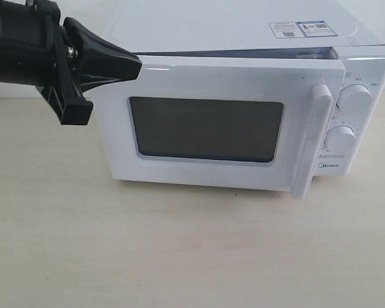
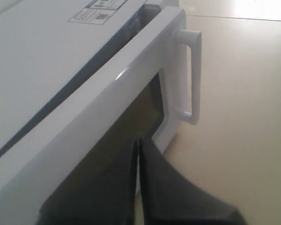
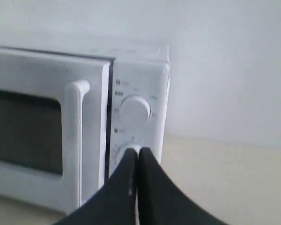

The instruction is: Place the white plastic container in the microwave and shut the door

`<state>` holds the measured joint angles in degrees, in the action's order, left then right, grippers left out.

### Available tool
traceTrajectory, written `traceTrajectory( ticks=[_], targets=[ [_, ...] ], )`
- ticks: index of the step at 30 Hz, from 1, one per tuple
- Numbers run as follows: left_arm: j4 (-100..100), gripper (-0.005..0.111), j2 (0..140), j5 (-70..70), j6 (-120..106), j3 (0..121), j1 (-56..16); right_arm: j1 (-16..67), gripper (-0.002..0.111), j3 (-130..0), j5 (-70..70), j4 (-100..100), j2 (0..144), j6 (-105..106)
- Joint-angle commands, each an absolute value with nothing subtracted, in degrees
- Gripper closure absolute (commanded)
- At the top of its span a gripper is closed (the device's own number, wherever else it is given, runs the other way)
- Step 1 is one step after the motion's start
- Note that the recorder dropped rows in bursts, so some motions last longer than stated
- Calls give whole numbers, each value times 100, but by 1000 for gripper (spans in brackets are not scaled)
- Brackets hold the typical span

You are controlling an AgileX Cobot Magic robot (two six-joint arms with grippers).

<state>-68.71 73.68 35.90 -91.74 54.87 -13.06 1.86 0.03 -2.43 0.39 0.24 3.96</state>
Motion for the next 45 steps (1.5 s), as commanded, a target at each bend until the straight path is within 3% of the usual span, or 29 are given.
traceTrajectory(
  ticks=[1,8,13,20,27,32,38,45],
  targets=[
    [-6868,103,7213,3470,-8638,5318,-1324,169,108,0,1254,199,0,-213],
    [-7211,103,6811,2918,-7880,4843,-1324,169,108,-269,3060,-461,0,-2597],
    [-7256,103,6306,2796,-7675,4702,-1324,169,108,-2042,3435,-1806,267,-3917],
    [-7256,103,6146,2796,-7675,4702,-1324,169,108,-4052,3424,-6475,2377,-7878],
    [-7103,103,6153,2930,-7675,4702,-1324,169,108,-4126,3450,-8571,3781,-11083],
    [-7088,103,6153,2930,-7675,4670,-1324,169,108,-4126,4114,-9995,4282,-12037],
    [-7088,103,6153,2889,-7675,4672,-1324,169,108,-4126,4490,-9995,4721,-12037],
    [-7088,103,6153,2822,-7675,4672,-1324,169,108,-4126,4657,-8043,4746,-12025]
  ],
)
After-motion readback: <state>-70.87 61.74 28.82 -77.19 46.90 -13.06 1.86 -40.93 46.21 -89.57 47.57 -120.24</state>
